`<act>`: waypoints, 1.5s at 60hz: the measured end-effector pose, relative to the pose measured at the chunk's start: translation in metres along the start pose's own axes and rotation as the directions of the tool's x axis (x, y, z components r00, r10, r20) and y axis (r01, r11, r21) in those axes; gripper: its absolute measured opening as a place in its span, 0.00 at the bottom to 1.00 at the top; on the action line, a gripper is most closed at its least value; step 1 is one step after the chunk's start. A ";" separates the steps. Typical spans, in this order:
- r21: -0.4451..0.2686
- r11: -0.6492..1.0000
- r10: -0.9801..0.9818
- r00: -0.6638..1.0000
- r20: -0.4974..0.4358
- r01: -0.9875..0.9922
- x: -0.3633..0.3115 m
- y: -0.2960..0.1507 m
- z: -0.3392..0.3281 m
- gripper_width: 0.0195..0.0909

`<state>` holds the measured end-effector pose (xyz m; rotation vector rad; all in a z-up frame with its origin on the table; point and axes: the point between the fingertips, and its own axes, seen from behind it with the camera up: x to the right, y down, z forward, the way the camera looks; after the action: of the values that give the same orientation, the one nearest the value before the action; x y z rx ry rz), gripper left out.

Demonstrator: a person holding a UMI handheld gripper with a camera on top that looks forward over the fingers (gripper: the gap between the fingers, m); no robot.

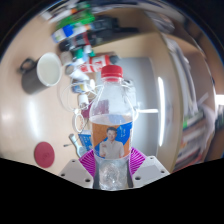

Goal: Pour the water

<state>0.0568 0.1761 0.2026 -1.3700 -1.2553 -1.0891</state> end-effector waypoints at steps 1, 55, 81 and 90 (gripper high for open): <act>0.009 0.998 -0.065 0.998 0.004 0.065 0.000 -0.004 0.004 0.26; 0.114 0.940 -0.310 0.944 -0.112 0.322 0.052 -0.084 0.049 0.27; -0.085 0.302 0.928 0.272 0.254 -0.950 -0.072 -0.006 0.012 0.27; -0.081 0.125 0.966 0.102 0.237 -0.989 -0.110 0.015 0.018 0.28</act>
<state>0.0635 0.1765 0.0902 -1.8037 -0.2018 0.1688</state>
